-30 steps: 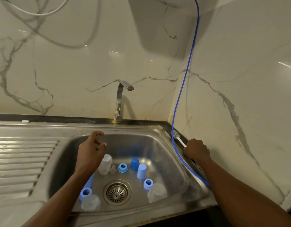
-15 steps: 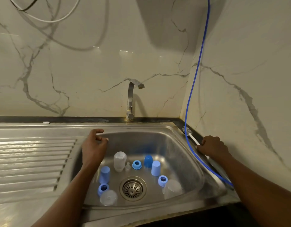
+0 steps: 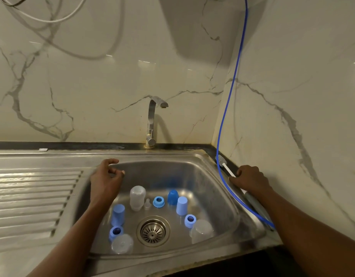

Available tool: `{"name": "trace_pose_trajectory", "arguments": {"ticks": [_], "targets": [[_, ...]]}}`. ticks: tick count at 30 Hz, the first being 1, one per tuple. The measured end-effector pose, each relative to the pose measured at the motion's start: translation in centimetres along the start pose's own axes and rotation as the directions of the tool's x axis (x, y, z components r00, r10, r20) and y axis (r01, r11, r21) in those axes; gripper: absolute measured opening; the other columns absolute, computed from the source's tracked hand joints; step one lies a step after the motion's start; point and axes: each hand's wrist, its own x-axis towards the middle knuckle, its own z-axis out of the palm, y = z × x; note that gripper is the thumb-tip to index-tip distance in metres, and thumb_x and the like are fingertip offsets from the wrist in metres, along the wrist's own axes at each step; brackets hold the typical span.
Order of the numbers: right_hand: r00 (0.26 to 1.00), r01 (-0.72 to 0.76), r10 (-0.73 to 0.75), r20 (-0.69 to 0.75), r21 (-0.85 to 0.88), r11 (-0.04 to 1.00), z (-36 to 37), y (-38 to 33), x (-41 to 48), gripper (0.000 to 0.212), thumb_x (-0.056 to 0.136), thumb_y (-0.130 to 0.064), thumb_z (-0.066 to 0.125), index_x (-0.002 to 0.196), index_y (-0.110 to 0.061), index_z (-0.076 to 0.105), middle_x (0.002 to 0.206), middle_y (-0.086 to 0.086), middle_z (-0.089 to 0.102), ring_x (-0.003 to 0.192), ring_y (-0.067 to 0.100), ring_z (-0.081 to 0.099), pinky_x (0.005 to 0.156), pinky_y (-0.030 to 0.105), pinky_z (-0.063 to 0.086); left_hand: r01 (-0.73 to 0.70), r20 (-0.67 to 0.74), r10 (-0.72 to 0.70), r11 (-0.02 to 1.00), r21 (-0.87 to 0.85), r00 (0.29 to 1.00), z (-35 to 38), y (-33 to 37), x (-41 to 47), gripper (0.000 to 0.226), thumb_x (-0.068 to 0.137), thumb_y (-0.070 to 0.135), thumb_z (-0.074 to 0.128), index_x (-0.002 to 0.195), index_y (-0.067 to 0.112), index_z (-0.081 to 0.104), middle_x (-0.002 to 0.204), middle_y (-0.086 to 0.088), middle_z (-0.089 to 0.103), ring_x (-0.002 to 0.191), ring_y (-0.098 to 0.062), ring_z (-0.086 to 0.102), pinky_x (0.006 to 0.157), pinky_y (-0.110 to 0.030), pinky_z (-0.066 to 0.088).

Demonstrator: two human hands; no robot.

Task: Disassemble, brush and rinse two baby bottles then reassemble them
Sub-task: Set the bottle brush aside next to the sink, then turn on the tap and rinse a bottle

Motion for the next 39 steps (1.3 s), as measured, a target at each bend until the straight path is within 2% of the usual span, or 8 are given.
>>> {"name": "trace_pose_trajectory", "arguments": {"ticks": [6,12,18,22,25,30,35,39], "targets": [[0.994,0.012,-0.01,-0.11,0.025,1.0,-1.8,-2.2,0.7,0.05,0.083,-0.058,0.058,0.111,-0.017,0.062,0.112,0.01,0.062,0.102,0.032,0.061,0.088,0.041,0.052,0.031,0.031,-0.03,1.0,-0.008,0.999,0.2,-0.1,0.0,0.033,0.091,0.009,0.065,0.122,0.016,0.056,0.08,-0.007,0.064,0.072,-0.023,0.064,0.066,-0.029,0.051],[0.948,0.15,-0.104,-0.299,0.135,0.979,-3.2,-5.9,0.9,0.032,0.089,-0.044,0.059,0.103,-0.015,0.063,0.104,0.008,0.064,0.095,0.031,0.061,0.079,0.035,0.046,0.052,0.047,-0.051,0.998,-0.023,0.998,0.0,0.1,0.0,0.032,0.091,0.009,0.065,0.121,0.017,0.057,0.08,-0.007,0.066,0.071,-0.021,0.065,0.065,-0.026,0.05],[0.837,0.469,-0.225,-0.499,0.445,0.763,-0.6,-13.1,-2.4,0.01,0.083,-0.015,0.059,0.079,-0.014,0.067,0.077,0.002,0.068,0.073,0.019,0.059,0.068,0.028,0.045,0.083,0.136,-0.086,0.996,0.029,0.987,0.0,-0.3,0.2,0.038,0.088,0.01,0.069,0.124,0.013,0.056,0.082,-0.003,0.066,0.068,-0.016,0.064,0.063,-0.027,0.051],[0.862,0.506,-0.402,-0.31,0.57,0.647,5.1,-16.2,-5.5,0.014,0.086,-0.008,0.057,0.085,-0.013,0.07,0.081,-0.002,0.069,0.076,0.012,0.061,0.068,0.024,0.047,0.085,0.398,-0.166,0.973,0.214,0.902,0.4,-0.4,-0.3,0.042,0.088,0.014,0.071,0.126,0.017,0.053,0.086,0.002,0.066,0.065,-0.009,0.064,0.051,-0.015,0.045],[0.863,0.443,-0.499,-0.083,0.6,0.666,8.3,-16.7,-5.8,0.013,0.087,-0.011,0.059,0.089,-0.016,0.07,0.085,0.0,0.07,0.076,0.01,0.062,0.064,0.014,0.044,0.047,0.515,-0.228,0.939,0.34,0.826,0.9,-0.1,-0.3,0.038,0.087,0.019,0.073,0.12,0.022,0.055,0.091,0.003,0.069,0.065,-0.008,0.066,0.049,-0.013,0.045],[0.868,0.36,-0.494,0.059,0.609,0.707,10.2,-16.5,-5.3,0.012,0.086,-0.015,0.062,0.09,-0.016,0.073,0.078,-0.004,0.068,0.067,0.003,0.057,0.057,0.0,0.038,-0.009,0.618,-0.295,0.899,0.439,0.729,1.1,0.2,-0.1,0.039,0.085,0.021,0.075,0.12,0.023,0.057,0.102,-0.002,0.069,0.075,-0.016,0.071,0.057,-0.023,0.056],[0.874,0.267,-0.472,0.12,0.693,0.67,10.0,-16.3,-5.0,0.01,0.088,-0.016,0.062,0.088,-0.018,0.071,0.068,-0.01,0.063,0.061,0.01,0.061,0.057,0.014,0.046,-0.09,0.612,-0.343,0.821,0.564,0.713,0.7,-0.4,-0.1,0.042,0.086,0.026,0.075,0.123,0.024,0.055,0.107,-0.005,0.067,0.073,-0.015,0.069,0.048,-0.013,0.045],[0.873,0.21,-0.459,0.166,0.721,0.66,10.0,-16.2,-4.9,0.011,0.088,-0.015,0.061,0.083,-0.022,0.068,0.064,-0.01,0.061,0.06,0.009,0.059,0.061,0.022,0.047,-0.17,0.606,-0.472,0.682,0.711,0.64,0.1,-0.9,0.5,0.04,0.085,0.025,0.075,0.122,0.023,0.059,0.089,-0.003,0.066,0.066,-0.014,0.066,0.053,-0.023,0.054]]}}
